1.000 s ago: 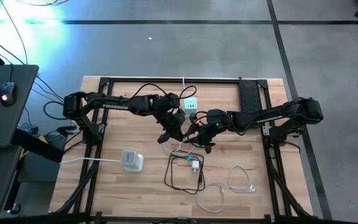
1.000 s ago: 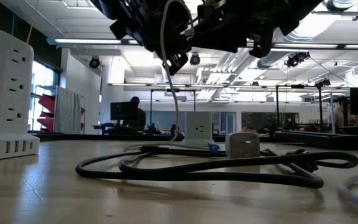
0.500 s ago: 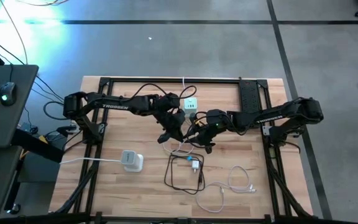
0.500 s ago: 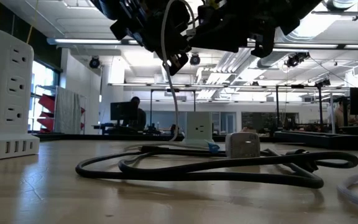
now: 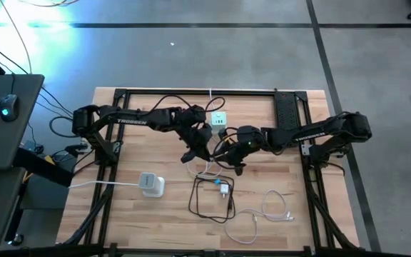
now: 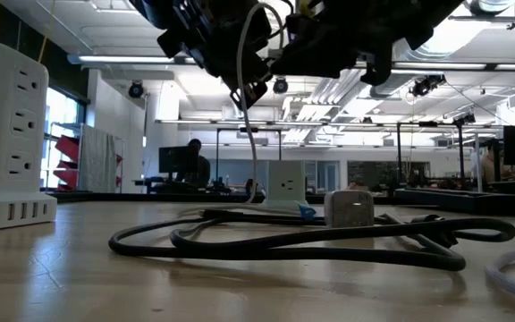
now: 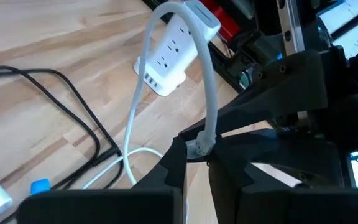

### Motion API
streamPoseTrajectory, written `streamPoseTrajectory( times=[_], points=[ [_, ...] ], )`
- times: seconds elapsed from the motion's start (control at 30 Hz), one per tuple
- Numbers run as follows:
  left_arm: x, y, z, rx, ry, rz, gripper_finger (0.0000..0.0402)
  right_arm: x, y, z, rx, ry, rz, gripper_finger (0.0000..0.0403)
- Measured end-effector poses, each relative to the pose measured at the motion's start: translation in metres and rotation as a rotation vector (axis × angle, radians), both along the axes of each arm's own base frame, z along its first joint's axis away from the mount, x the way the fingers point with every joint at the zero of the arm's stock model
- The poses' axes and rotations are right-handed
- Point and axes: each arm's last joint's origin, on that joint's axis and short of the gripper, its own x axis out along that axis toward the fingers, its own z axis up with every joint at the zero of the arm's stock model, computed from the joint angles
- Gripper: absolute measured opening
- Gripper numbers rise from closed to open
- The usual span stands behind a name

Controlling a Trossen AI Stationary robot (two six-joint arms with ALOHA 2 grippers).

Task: Insert USB
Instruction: Insert the top white charger cable into the green outlet extension

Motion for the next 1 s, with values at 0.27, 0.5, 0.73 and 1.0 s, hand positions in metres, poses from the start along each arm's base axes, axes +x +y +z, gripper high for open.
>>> streamPoseTrajectory(
  times=[0.27, 0.5, 0.73, 1.0],
  points=[
    [-0.009, 0.007, 0.005, -0.038, 0.049, -0.003, 0.0044, -0.004, -0.001, 0.0, 0.018, 0.029, -0.037, 0.0007],
    [-0.015, 0.01, 0.012, 0.004, 0.025, 0.007, 0.0058, -0.006, -0.002, 0.009, 0.015, -0.014, -0.06, 0.0003],
    [-0.013, 0.004, 0.011, 0.036, 0.023, 0.005, 0.0005, -0.006, -0.001, 0.013, -0.027, -0.043, -0.026, 0.0026],
    [-0.011, -0.002, 0.011, 0.058, 0.016, 0.004, 0.0, -0.006, 0.0, 0.013, -0.01, -0.043, 0.01, 0.0145]
  ],
)
